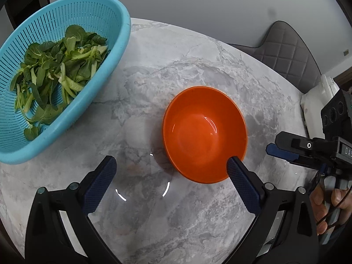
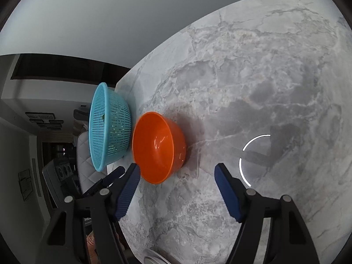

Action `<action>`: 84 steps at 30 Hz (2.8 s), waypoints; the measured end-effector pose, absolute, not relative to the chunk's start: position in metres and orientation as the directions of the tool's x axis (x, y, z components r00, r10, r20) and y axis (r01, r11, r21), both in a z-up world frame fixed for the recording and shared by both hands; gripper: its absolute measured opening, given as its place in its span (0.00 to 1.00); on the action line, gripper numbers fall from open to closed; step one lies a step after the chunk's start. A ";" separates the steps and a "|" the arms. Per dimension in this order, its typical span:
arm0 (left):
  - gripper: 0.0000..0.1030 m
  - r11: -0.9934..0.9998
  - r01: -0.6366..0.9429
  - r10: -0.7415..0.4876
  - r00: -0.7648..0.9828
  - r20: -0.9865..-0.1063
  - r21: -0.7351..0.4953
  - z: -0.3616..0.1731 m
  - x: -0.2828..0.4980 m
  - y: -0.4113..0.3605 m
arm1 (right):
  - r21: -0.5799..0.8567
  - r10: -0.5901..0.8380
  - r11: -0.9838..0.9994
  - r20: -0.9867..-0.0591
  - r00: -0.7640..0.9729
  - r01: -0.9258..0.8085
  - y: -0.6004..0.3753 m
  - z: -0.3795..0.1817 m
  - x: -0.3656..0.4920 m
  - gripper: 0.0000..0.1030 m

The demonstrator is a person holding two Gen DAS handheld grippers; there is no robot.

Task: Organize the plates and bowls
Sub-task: 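Close both grippers on the rim of the orange bowl, then lift the orange bowl with both grippers and carry it to the stacked bowls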

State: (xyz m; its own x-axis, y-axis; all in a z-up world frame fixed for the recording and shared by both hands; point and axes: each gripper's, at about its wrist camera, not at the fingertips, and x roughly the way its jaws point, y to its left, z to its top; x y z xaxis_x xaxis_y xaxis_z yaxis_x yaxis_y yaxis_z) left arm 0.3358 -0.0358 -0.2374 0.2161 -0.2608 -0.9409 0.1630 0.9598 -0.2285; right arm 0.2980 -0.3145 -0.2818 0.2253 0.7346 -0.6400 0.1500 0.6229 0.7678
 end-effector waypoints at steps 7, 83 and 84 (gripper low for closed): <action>0.87 0.957 0.150 -0.274 0.188 -0.943 -0.248 -0.259 0.356 -0.035 | 0.763 0.742 0.639 -0.644 0.186 0.098 -0.296 -0.289 0.319 0.71; 0.13 0.891 0.137 -0.446 0.088 -0.891 -0.433 -0.260 0.356 -0.032 | 0.730 0.725 0.683 -0.679 0.117 0.002 -0.278 -0.283 0.320 0.15; 0.13 0.890 0.140 -0.448 0.089 -0.890 -0.434 -0.256 0.353 -0.033 | 0.730 0.725 0.683 -0.678 0.120 0.002 -0.279 -0.282 0.318 0.15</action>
